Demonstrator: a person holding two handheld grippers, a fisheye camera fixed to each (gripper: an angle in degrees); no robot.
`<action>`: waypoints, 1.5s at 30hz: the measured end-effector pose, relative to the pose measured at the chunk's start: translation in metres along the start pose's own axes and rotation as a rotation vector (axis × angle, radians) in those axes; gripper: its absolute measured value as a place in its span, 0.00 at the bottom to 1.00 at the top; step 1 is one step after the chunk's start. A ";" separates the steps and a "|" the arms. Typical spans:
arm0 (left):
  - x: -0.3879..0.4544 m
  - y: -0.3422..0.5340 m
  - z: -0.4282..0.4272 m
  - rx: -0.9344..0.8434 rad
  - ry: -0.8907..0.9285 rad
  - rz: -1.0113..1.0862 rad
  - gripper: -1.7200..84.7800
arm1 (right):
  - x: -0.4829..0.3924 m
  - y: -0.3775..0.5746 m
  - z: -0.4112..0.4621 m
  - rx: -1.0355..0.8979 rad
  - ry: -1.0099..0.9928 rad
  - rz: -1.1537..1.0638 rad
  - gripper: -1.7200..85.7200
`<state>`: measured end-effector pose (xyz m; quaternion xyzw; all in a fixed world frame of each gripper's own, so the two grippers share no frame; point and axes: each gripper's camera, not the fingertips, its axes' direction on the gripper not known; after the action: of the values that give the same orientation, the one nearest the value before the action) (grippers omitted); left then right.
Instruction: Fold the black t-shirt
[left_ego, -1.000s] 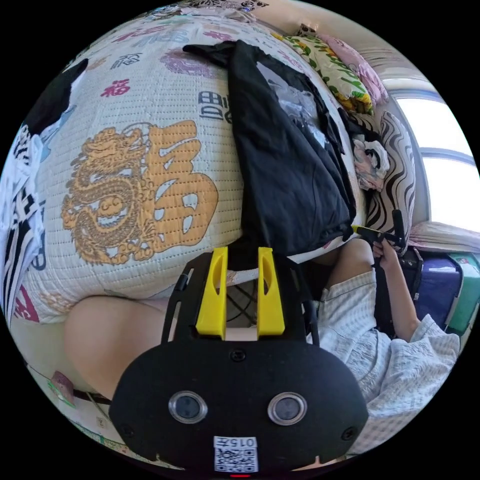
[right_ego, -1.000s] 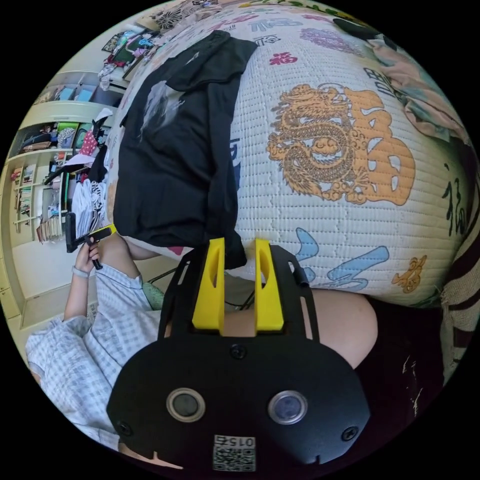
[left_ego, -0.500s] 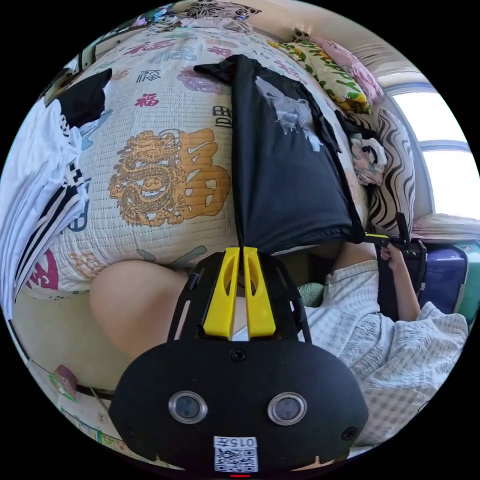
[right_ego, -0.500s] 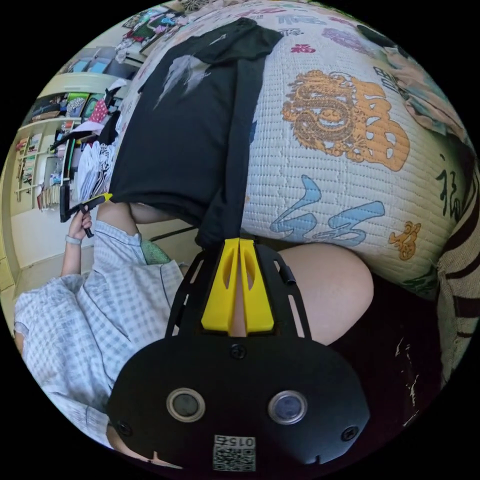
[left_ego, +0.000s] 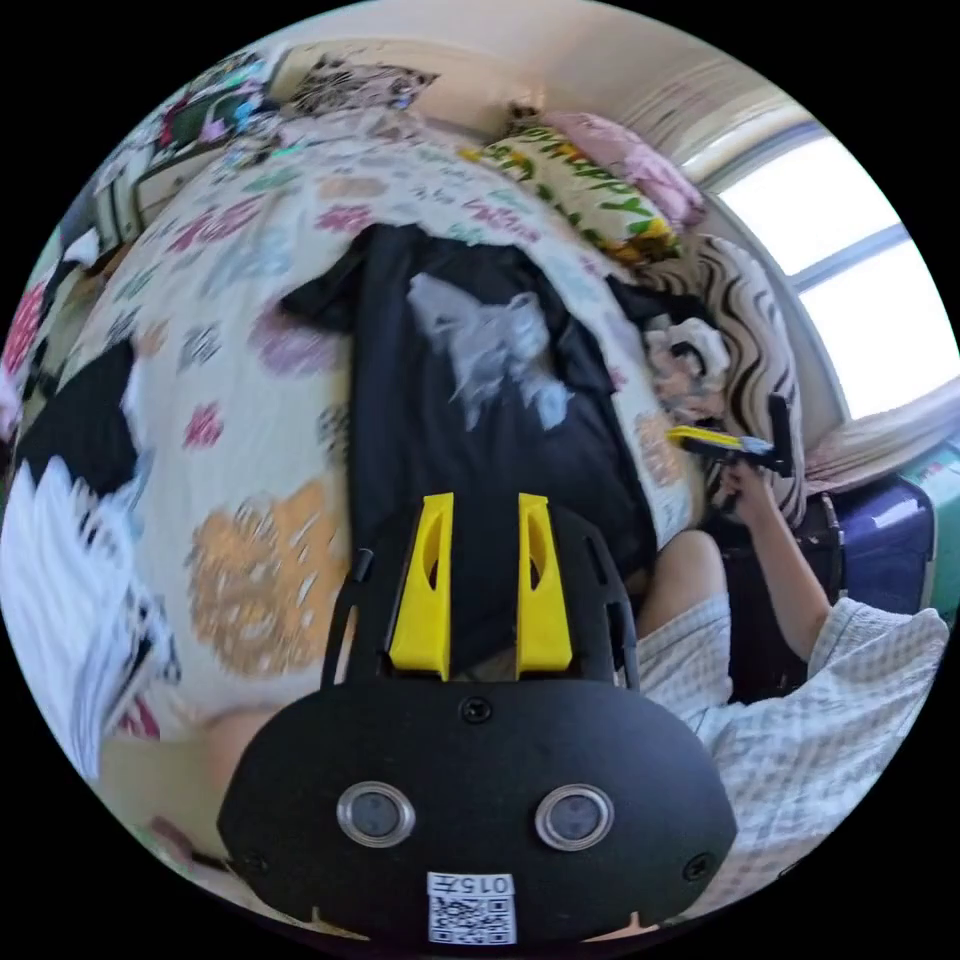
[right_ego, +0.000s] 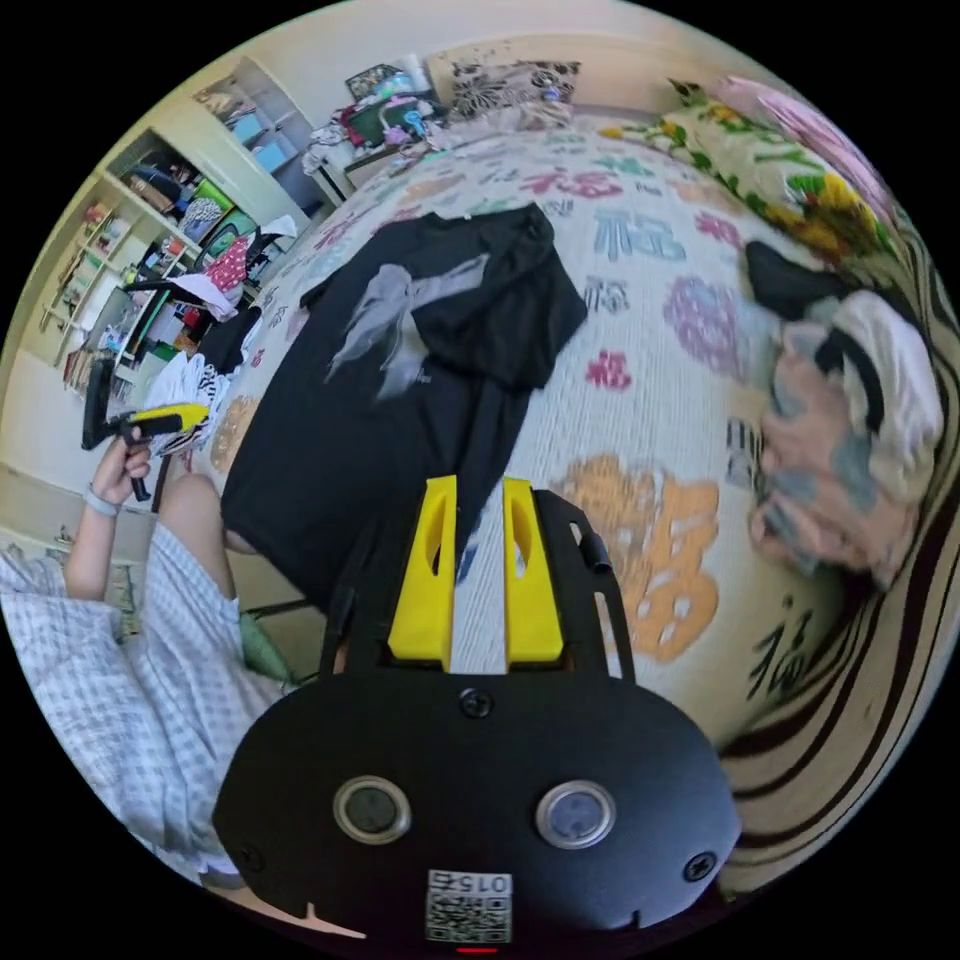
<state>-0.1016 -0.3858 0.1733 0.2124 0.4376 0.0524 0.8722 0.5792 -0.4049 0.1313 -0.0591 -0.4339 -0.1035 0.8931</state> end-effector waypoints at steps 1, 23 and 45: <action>0.011 -0.034 0.023 0.003 0.022 0.038 0.14 | 0.002 -0.007 0.003 0.005 -0.002 -0.009 0.11; 0.094 -0.335 0.251 0.103 0.611 0.074 0.02 | 0.170 0.034 -0.007 0.514 -0.453 0.589 0.02; -0.116 -0.134 0.017 0.142 0.141 0.035 0.12 | 0.174 -0.009 0.034 0.298 -0.256 0.588 0.05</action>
<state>-0.1719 -0.5444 0.2119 0.2770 0.4968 0.0513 0.8209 0.6561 -0.4305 0.2895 -0.0631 -0.5170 0.2309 0.8218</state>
